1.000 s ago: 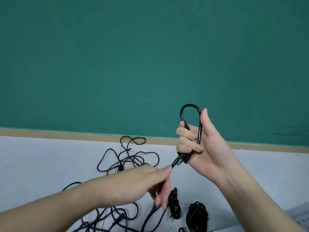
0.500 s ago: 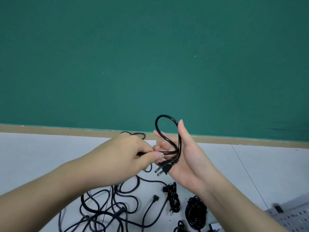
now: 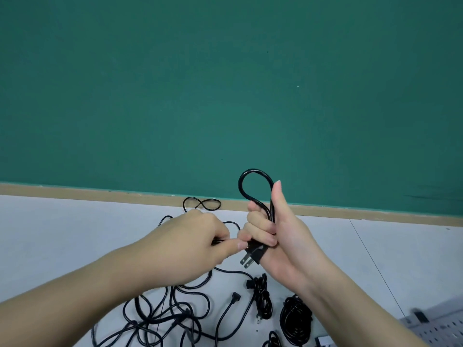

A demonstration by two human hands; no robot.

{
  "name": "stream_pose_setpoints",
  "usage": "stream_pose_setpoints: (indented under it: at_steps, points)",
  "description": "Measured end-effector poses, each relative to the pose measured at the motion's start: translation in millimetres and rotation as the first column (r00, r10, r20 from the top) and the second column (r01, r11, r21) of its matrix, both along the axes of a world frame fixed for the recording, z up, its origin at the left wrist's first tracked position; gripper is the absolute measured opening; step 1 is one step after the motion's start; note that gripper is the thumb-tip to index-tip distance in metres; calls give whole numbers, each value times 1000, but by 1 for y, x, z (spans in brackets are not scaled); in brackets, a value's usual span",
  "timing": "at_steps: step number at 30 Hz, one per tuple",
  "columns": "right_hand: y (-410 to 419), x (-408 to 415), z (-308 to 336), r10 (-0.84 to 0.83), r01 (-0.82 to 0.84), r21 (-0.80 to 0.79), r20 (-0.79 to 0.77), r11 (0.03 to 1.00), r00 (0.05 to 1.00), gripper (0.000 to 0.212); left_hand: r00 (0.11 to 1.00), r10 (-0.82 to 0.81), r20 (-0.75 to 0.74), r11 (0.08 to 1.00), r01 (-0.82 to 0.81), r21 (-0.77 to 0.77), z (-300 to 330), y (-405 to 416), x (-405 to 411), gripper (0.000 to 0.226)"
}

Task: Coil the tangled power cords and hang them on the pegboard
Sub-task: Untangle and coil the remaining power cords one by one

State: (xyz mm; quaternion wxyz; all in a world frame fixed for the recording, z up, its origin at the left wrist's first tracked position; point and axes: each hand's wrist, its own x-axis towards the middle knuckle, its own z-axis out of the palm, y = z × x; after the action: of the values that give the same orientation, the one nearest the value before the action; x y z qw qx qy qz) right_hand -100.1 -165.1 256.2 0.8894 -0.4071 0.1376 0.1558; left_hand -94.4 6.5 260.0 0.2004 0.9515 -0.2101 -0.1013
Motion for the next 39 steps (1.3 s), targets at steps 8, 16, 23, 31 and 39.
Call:
stream_pose_setpoints:
  at_steps: [8,16,23,31,39]
  points:
    - [-41,21,18,-203,202,15,63,979,977,46,997,6,79,992,4,-126,31,57,32,64]
    - [-9,-2,6,175,-169,-114,50,979,983,44,976,50,212,847,71,-527,35,32,20,49]
    - [2,-11,-2,373,-365,-95,93,926,923,83,982,135,131,817,-36,-576,19,19,26,37]
    - [9,-19,-4,642,-621,-295,-32,726,766,33,999,5,-44,832,-29,-554,13,15,28,13]
    - [3,-15,1,661,-659,-215,-76,721,747,37,998,51,25,934,-38,-355,13,19,35,51]
